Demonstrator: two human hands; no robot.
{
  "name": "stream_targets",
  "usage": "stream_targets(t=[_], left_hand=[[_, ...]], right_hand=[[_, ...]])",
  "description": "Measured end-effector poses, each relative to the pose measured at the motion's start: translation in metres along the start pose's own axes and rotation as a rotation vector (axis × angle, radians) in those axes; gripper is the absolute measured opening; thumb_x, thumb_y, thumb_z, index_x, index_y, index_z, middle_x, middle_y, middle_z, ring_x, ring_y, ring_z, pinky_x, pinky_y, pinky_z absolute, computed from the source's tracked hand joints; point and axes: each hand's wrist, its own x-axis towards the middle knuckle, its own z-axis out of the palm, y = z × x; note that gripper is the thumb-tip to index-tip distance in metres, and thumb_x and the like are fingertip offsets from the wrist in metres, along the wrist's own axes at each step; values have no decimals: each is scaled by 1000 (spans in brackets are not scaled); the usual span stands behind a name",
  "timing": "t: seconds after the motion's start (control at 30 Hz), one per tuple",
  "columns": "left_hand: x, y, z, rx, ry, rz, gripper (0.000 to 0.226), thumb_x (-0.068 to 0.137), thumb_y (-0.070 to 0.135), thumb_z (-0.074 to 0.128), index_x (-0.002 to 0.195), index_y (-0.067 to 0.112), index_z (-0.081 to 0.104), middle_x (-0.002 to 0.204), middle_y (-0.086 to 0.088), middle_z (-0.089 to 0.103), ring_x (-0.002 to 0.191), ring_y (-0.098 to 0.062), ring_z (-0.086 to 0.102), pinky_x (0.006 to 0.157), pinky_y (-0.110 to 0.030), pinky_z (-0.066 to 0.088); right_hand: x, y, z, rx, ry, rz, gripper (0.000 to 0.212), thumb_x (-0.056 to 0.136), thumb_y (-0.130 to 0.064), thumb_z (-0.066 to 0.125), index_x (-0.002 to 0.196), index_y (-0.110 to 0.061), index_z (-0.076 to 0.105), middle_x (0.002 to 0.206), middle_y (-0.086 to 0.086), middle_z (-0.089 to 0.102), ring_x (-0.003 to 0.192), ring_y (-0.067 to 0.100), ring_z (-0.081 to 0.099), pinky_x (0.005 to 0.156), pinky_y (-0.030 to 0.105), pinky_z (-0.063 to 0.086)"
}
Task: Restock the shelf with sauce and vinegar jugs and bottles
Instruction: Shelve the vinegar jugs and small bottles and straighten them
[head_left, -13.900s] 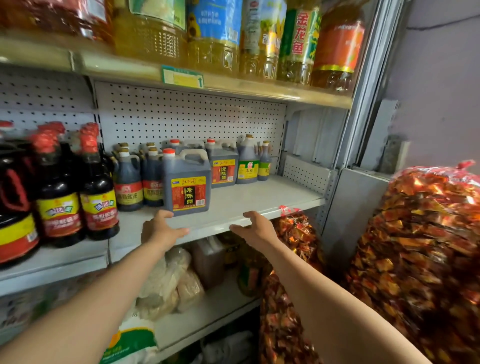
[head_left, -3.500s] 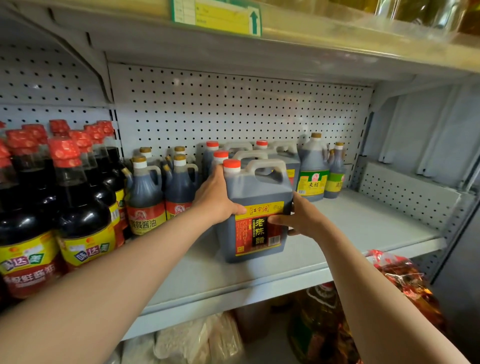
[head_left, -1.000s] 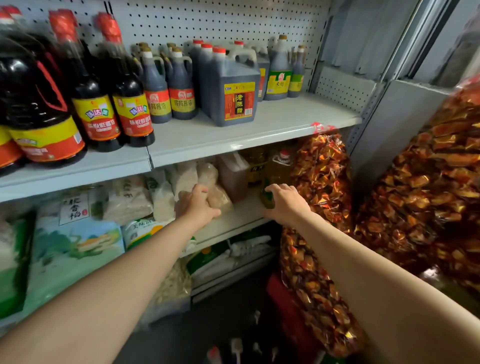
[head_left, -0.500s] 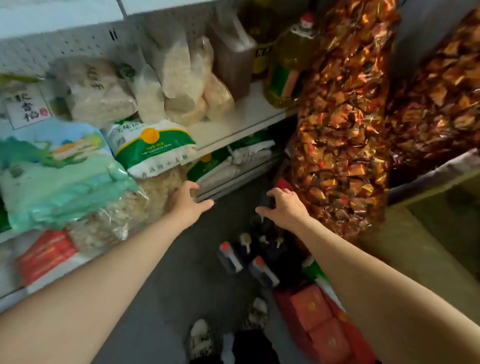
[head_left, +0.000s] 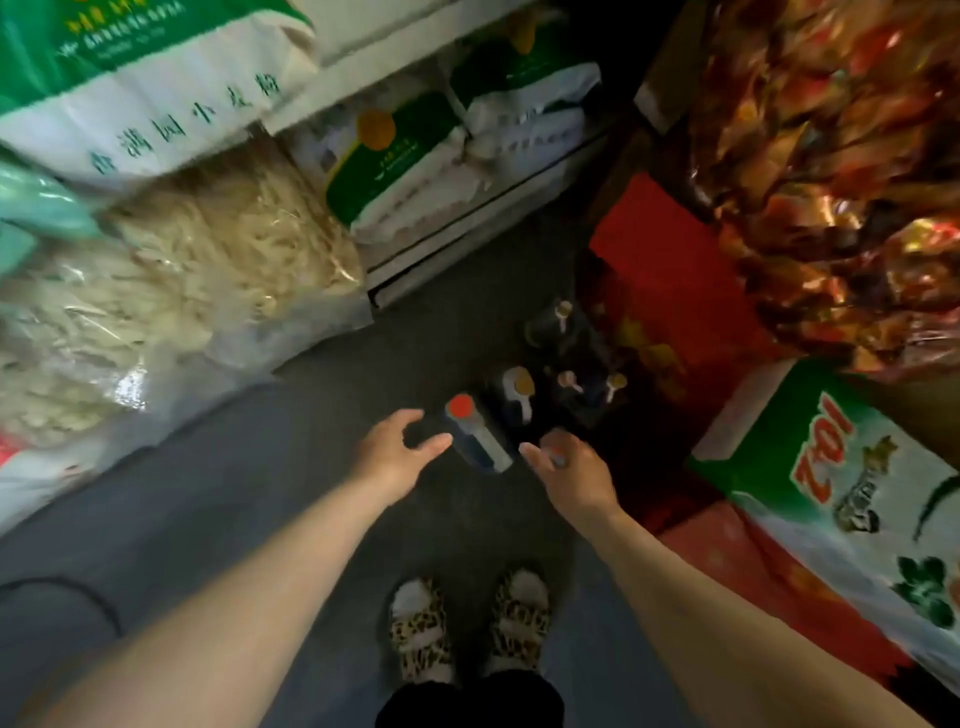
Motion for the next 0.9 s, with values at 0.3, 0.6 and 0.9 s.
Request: stream_targets(t=[0.3, 0.6, 0.9], left_hand=[[144, -59, 96, -54, -113, 117, 90, 88, 43, 71, 158, 29, 17, 155, 4, 37, 138, -7, 34, 93, -7, 25], [158, -105, 134, -114, 53, 224, 72, 83, 32, 77, 145, 26, 41, 140, -7, 51, 129, -20, 50, 111, -34, 38], [136, -178, 136, -156, -115, 116, 88, 79, 35, 74, 154, 25, 29, 143, -6, 51, 129, -17, 53, 110, -29, 39]], right_hand=[[101, 83, 127, 338, -96, -56, 61, 91, -50, 67, 143, -26, 49, 134, -12, 46, 129, 7, 42, 106, 30, 39], [134, 121, 167, 504, 54, -248, 29, 72, -55, 73, 87, -33, 62, 126, -24, 56, 140, 2, 38, 112, 43, 40], [139, 129, 161, 507, -149, -353, 33, 83, -16, 79, 114, -21, 67, 154, -14, 36, 143, 0, 35, 115, 45, 38]])
